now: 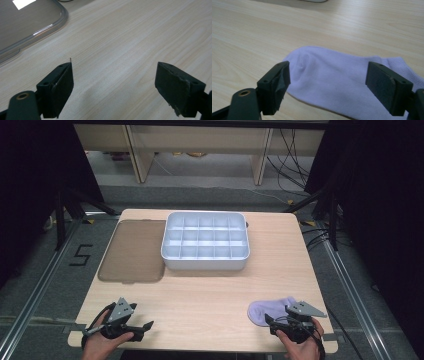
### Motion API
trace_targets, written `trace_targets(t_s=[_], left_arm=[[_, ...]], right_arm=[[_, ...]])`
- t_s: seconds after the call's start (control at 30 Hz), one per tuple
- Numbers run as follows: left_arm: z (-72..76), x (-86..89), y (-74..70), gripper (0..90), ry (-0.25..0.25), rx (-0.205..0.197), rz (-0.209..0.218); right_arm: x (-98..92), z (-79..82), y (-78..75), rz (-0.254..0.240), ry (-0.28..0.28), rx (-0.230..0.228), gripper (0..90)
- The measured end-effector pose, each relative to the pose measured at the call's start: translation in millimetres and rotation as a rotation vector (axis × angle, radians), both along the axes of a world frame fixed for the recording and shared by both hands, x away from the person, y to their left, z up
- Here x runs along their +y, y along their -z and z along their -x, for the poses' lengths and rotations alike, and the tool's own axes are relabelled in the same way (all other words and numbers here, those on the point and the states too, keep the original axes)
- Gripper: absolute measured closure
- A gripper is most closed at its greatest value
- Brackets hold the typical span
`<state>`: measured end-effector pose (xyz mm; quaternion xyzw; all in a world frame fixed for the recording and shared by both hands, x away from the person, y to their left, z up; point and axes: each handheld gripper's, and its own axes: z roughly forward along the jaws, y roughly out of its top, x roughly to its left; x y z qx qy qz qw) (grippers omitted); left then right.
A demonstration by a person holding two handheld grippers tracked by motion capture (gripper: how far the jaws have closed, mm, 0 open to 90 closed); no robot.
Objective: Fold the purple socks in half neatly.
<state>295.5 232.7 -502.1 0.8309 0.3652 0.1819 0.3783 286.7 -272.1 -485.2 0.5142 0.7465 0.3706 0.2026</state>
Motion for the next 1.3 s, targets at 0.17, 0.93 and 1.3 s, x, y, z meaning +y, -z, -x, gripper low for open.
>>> trace_targets(t_s=[0.17, 0.93, 1.3], left_arm=[[0.0, -2.4, 1.1, 14.9, -0.015, 0.015, 0.031], [-0.8, -0.3, -3.0, 14.9, -0.003, 0.010, -0.023], [-1.3, -2.4, -1.6, 14.9, -0.026, 0.006, 0.019]], right_arm=[[1.5, 0.9, -1.6, -0.006, -0.018, 0.008, 32.2], [22.8, -2.7, -8.4, 0.084, -0.141, -0.015, 90.0], [36.4, -16.4, 0.1, 0.170, -0.194, -0.007, 90.0]])
